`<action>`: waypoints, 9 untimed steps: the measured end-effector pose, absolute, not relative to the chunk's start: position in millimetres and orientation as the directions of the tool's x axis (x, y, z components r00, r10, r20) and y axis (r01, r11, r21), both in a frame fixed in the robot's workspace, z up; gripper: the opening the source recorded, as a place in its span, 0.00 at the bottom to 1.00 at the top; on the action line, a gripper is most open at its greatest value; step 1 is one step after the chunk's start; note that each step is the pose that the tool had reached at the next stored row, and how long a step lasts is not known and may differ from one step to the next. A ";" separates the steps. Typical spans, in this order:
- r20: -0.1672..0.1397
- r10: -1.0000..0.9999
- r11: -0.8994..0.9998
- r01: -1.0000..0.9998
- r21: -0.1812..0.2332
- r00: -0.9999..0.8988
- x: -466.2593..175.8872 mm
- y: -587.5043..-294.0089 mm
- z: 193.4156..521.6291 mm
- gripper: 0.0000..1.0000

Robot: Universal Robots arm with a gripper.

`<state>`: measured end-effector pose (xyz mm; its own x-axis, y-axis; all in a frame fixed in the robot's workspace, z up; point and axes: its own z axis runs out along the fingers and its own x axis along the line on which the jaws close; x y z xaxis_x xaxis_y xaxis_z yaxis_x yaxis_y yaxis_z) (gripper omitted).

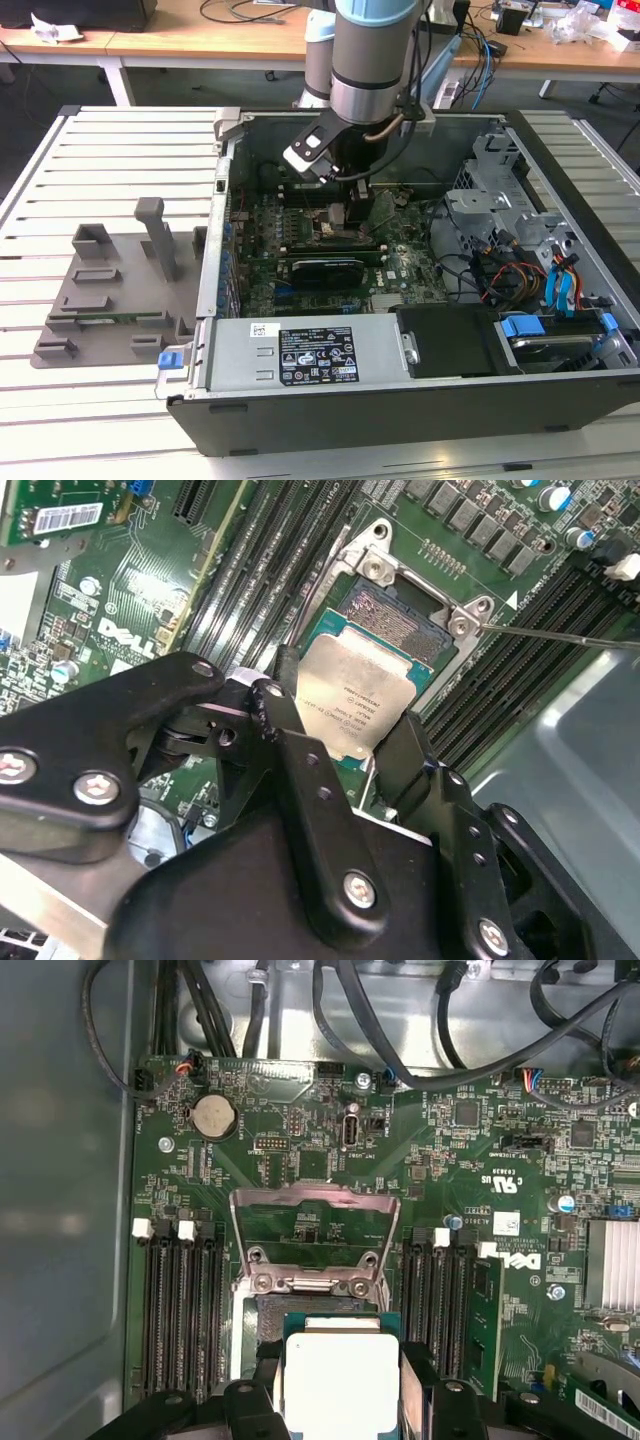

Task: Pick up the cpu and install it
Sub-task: 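Place the cpu into insertion slot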

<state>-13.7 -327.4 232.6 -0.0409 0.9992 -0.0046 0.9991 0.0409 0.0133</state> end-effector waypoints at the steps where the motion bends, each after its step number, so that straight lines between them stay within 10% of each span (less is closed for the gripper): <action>1: -0.005 0.999 0.041 0.999 0.013 -0.041 -13.7 -327.4 231.7 0.55; 9: -0.005 0.999 0.041 0.999 0.013 -0.041 -15.7 -321.5 219.2 0.55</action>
